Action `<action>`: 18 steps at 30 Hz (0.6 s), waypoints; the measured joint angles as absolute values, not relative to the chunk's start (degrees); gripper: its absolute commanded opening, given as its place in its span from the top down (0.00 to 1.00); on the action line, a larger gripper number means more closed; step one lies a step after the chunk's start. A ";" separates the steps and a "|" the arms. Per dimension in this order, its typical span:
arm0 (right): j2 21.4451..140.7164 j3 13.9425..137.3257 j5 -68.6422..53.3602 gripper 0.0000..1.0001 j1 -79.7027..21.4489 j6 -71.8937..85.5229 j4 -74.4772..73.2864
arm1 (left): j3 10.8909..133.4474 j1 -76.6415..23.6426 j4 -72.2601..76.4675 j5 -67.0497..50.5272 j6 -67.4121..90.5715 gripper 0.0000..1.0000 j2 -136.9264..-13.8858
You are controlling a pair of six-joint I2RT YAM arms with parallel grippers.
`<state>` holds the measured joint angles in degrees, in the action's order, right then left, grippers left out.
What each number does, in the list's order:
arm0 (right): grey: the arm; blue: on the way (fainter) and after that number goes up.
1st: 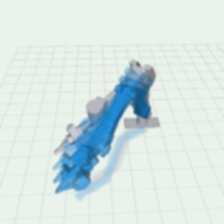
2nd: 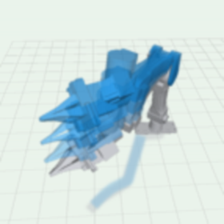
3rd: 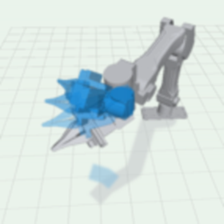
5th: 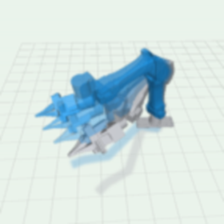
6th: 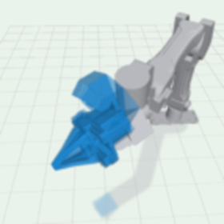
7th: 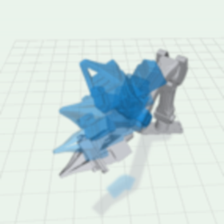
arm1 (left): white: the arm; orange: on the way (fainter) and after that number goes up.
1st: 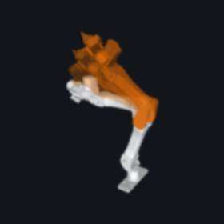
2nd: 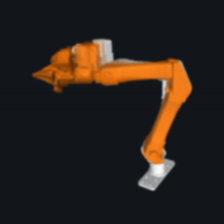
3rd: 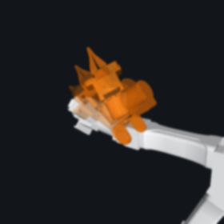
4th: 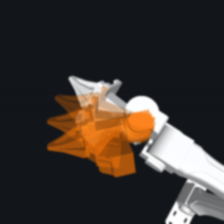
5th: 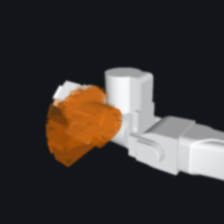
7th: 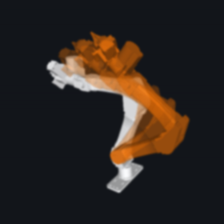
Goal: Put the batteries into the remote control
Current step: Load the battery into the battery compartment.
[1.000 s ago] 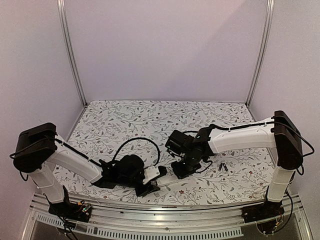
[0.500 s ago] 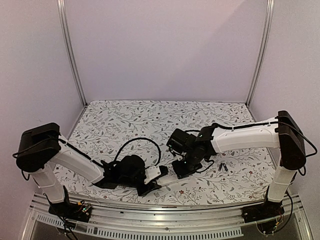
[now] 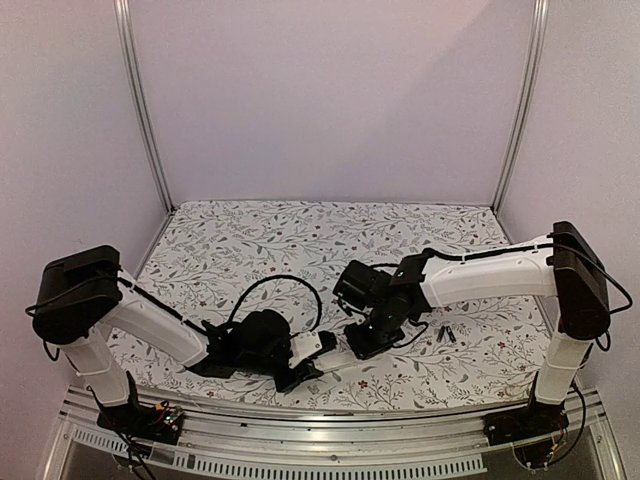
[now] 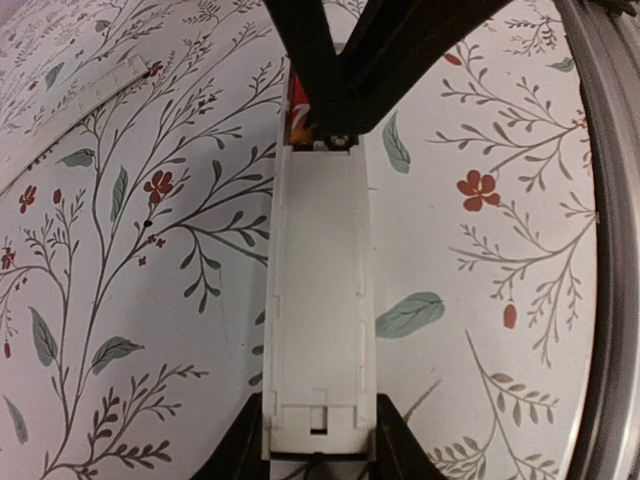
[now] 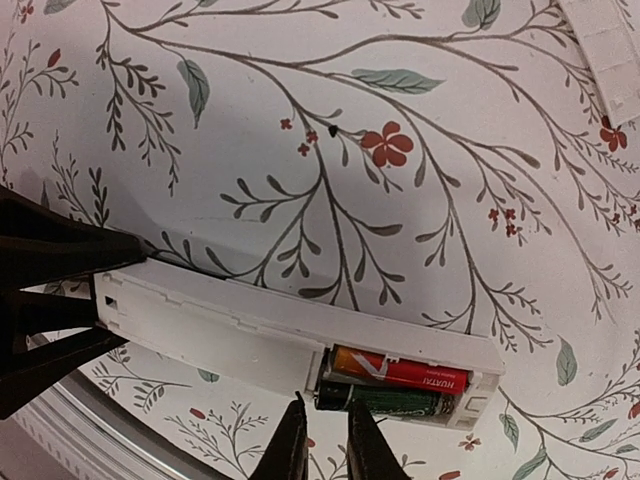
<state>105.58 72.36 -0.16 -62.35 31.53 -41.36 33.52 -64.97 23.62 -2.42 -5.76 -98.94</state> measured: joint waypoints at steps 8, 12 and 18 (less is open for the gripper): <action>106.02 72.36 -0.82 0.85 -62.37 31.86 -41.41 | 33.54 -64.97 23.64 -2.48 -5.72 0.74 -98.94; 106.24 72.36 -0.78 0.88 -62.37 32.05 -41.56 | 33.58 -64.97 23.57 -2.48 -5.63 0.74 -98.96; 106.30 72.40 -0.27 0.90 -62.35 32.14 -41.82 | 33.61 -64.97 23.53 -2.50 -5.52 0.74 -98.96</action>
